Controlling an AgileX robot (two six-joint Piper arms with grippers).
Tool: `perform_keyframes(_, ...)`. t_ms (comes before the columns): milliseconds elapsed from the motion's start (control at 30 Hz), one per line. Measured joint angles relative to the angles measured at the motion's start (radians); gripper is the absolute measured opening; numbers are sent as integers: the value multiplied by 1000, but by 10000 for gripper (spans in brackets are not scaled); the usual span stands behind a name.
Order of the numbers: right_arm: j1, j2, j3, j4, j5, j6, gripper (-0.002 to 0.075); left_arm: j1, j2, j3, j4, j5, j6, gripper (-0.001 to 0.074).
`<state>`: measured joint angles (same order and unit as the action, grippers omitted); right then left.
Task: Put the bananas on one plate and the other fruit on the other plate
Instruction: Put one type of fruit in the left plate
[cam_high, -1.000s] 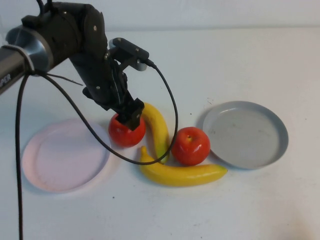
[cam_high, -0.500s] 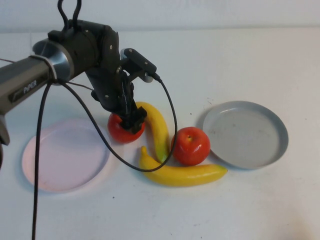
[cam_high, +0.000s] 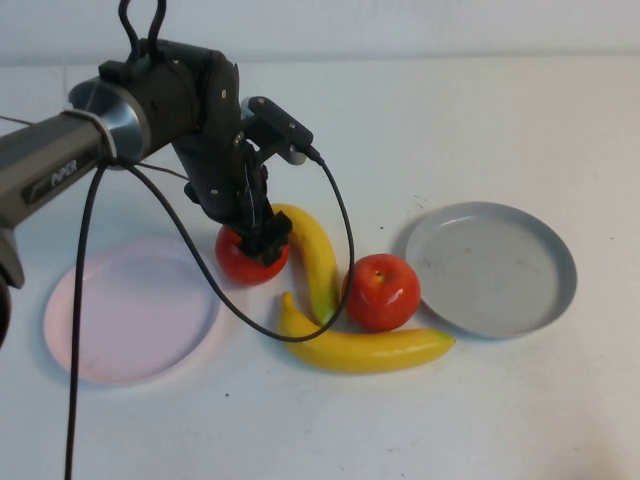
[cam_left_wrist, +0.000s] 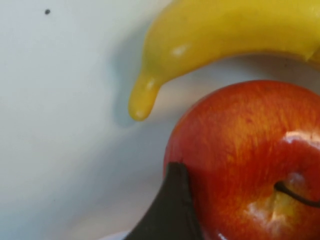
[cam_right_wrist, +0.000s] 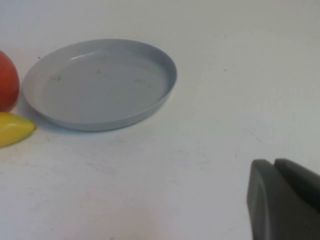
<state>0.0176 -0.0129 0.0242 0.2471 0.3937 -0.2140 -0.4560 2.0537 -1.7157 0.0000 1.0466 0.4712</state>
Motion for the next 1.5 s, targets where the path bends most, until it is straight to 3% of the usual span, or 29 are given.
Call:
perform_keyframes(267, 0, 0, 0, 0, 0, 0, -17, 0, -40, 4, 0, 81, -12, 580)
perform_keyframes(667, 0, 0, 0, 0, 0, 0, -17, 8, -318, 63, 103, 177, -236, 580)
perform_keyframes(967, 0, 0, 0, 0, 0, 0, -17, 182, -420, 384, 125, 164, -283, 580)
perform_keyframes(1167, 0, 0, 0, 0, 0, 0, -17, 329, -393, 428, 80, 36, -309, 579)
perform_keyframes(1367, 0, 0, 0, 0, 0, 0, -17, 342, -342, 430, 57, 16, -293, 580)
perform_keyframes(1500, 0, 0, 0, 0, 0, 0, -17, 342, -330, 430, 54, 11, -264, 654)
